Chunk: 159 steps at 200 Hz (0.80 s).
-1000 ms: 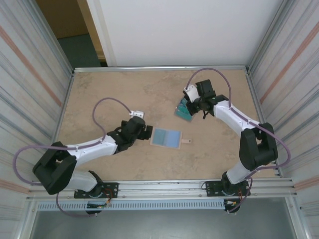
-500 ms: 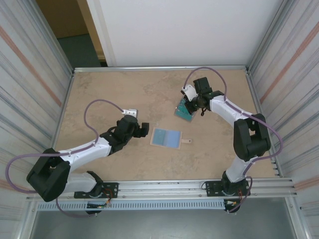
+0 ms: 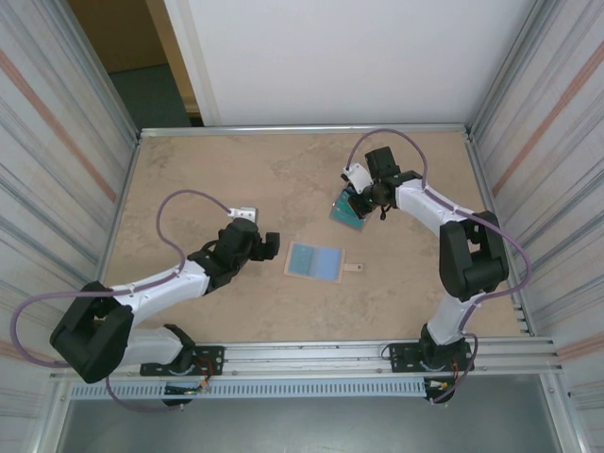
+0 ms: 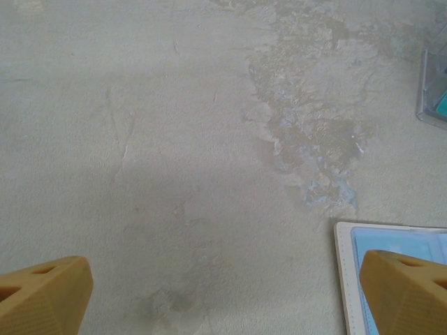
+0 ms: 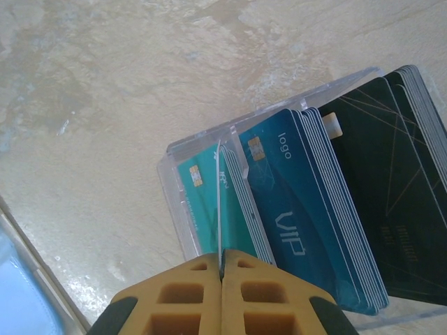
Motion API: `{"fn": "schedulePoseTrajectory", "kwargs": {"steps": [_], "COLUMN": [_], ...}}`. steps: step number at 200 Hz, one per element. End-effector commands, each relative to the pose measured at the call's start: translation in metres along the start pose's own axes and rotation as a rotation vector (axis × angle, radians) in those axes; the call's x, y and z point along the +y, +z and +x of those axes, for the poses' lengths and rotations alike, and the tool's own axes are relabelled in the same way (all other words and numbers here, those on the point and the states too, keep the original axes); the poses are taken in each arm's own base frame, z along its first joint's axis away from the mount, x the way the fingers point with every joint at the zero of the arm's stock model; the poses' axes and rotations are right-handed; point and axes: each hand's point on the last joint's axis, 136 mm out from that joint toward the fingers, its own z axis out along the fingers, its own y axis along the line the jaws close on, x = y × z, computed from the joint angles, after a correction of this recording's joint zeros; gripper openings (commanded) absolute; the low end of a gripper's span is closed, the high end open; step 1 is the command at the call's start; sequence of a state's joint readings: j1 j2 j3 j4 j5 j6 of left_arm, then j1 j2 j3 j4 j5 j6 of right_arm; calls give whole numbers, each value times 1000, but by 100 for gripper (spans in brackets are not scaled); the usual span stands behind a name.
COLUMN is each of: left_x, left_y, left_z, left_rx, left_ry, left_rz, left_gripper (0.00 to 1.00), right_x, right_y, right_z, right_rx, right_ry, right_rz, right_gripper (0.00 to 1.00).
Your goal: Take the credit cards out of the card holder
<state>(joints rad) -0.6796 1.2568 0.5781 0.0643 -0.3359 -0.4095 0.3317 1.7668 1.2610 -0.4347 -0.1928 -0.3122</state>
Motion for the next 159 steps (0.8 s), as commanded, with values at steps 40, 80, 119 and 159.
{"fn": "schedulePoseTrajectory", "kwargs": {"steps": [40, 80, 119, 159], "left_x": [4, 5, 6, 7], "left_y": [-8, -7, -7, -7], "left_z": [-9, -7, -7, -6], "left_rx": [-36, -31, -28, -26], "left_ry": [-38, -36, -35, -40], "left_rz": [8, 7, 4, 4], "left_gripper": [99, 99, 99, 99], "right_x": [3, 2, 1, -1], "right_y": [9, 11, 11, 12], "right_z": [4, 4, 3, 6], "right_rx": [60, 67, 67, 93], "right_ry": [-16, -14, -16, -24], "right_rz": [-47, -48, -40, -38], "right_gripper": [4, 5, 6, 6]}}
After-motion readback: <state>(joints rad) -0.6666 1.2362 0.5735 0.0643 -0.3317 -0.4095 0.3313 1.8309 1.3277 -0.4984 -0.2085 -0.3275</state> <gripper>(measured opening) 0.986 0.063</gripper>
